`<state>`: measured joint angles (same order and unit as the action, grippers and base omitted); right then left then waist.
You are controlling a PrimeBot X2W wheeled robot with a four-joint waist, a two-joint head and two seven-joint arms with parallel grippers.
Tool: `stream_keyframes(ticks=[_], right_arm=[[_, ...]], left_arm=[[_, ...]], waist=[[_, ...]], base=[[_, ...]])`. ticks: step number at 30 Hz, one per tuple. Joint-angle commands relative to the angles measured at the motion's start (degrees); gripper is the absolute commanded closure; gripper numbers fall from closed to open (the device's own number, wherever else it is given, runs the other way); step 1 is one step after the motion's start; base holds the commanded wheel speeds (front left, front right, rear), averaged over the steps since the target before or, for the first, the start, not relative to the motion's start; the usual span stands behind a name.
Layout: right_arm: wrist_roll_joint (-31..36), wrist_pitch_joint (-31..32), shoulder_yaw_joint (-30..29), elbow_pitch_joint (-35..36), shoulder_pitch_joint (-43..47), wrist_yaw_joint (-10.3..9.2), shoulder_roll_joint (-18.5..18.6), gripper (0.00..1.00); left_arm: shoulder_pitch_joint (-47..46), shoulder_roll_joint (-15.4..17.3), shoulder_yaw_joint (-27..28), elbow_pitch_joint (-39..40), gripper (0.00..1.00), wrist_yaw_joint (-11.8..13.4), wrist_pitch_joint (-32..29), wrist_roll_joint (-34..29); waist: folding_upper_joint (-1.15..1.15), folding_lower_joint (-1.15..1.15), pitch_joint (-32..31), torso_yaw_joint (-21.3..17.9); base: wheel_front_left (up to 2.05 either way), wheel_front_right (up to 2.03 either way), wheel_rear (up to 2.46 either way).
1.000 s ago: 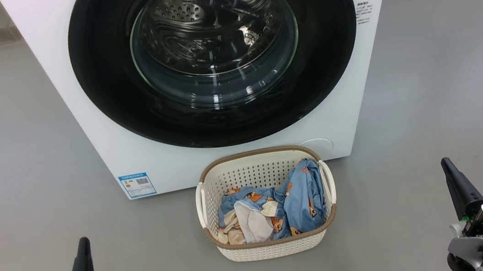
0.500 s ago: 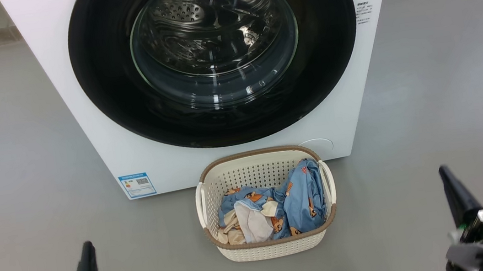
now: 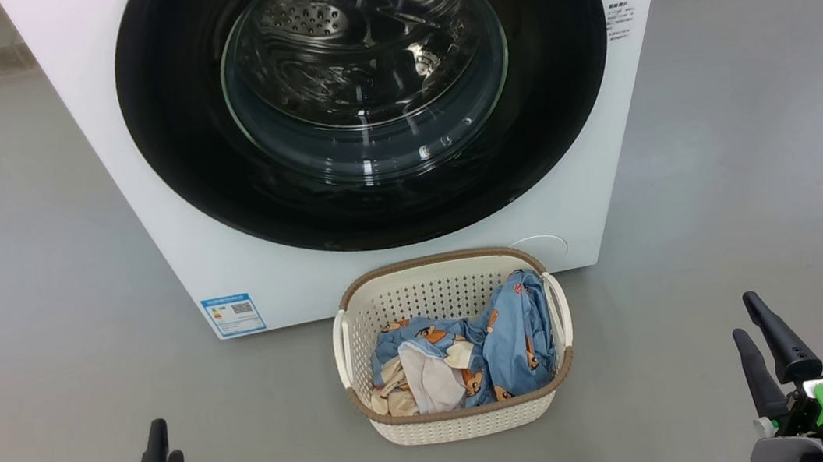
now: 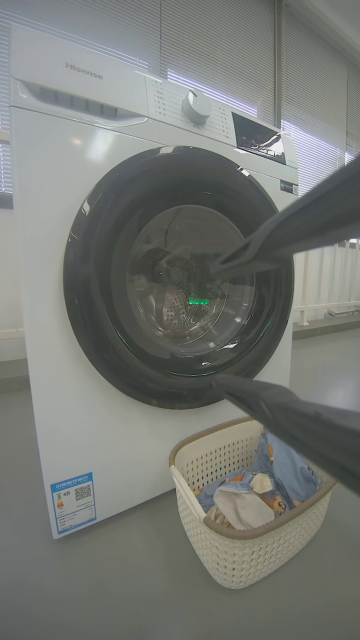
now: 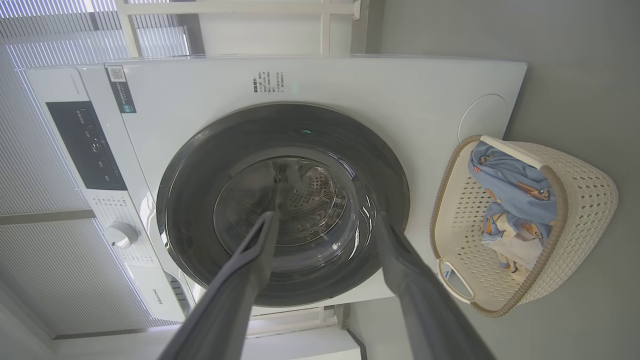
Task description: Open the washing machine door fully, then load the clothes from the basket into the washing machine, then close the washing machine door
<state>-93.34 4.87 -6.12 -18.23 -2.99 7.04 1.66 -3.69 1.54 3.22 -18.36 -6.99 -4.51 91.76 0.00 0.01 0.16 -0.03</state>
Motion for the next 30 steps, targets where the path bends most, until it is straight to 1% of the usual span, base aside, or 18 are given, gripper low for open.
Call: stream_keyframes(ticks=[1, 16, 23, 30], right_arm=[[-0.81, -0.74, 0.16, 1.94, -2.57, 0.14, 0.71, 0.00], [0.93, -2.60, 1.92, 3.72, -3.56, 0.18, 0.87, 0.00], [2.27, -4.15, 3.10, 5.11, -4.04, 0.20, 1.05, 0.00], [5.02, -5.88, 5.05, 6.40, -4.53, 0.22, 2.24, 0.00]], left_arm=[[-2.41, 0.55, -0.18, 1.96, 0.00, -0.07, 0.67, 0.28], [-3.22, 0.90, -1.88, 3.09, 0.00, -0.12, 3.13, -1.94], [-3.74, 1.28, -2.84, 3.55, 0.00, -0.15, 4.37, -4.38], [-4.07, 1.46, -3.39, 3.66, 0.00, -0.18, 5.56, -7.63]], waist=[[0.00, -0.01, 0.01, -0.02], [0.00, -0.01, -0.02, -0.13], [0.00, -0.01, 0.04, -0.14], [0.00, -0.01, 0.06, -0.19]], base=[[0.00, 0.00, 0.00], [0.00, 0.00, 0.00], [0.00, 0.00, 0.00], [0.00, 0.00, 0.00]])
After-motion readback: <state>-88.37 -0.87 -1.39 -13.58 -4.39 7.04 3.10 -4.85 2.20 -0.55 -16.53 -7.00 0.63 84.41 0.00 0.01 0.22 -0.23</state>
